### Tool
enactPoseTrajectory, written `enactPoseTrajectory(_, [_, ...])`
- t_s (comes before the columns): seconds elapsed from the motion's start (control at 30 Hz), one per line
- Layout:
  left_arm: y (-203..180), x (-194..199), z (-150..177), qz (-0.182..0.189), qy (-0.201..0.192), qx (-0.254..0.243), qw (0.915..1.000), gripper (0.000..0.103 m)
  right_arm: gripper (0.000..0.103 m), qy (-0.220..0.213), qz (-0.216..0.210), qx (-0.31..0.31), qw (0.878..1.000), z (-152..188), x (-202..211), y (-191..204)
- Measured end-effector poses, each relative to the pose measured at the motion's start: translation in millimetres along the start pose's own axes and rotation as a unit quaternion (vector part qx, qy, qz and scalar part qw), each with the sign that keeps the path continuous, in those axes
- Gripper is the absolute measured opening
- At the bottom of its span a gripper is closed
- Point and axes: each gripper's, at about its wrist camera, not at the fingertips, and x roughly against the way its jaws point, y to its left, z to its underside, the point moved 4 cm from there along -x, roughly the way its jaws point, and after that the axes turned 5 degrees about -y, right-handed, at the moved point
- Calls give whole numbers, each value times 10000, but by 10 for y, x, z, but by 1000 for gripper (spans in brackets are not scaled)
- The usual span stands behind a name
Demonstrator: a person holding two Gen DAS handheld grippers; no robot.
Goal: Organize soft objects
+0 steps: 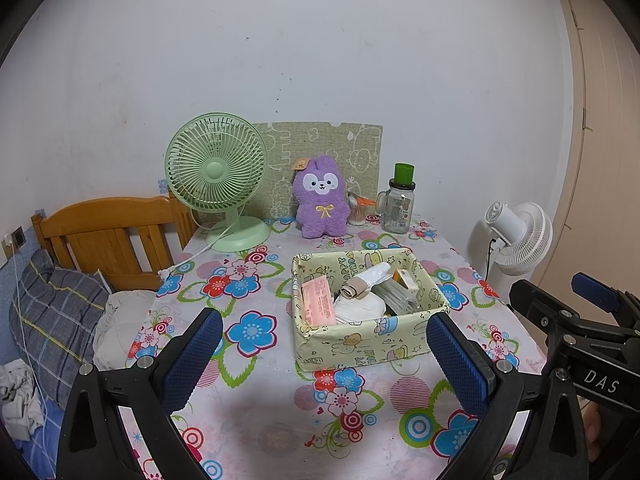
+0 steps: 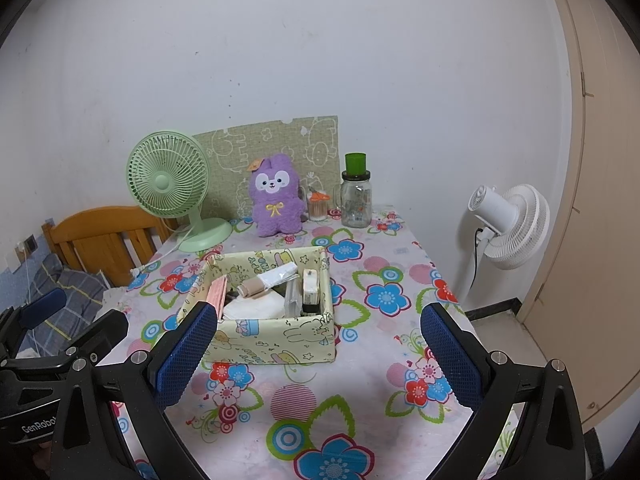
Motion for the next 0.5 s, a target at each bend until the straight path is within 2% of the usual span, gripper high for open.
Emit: enactPoseTrajectory(0.5, [-2, 2, 11, -36, 18, 18, 10000, 103, 103, -10, 0, -8, 10000, 6, 13, 4])
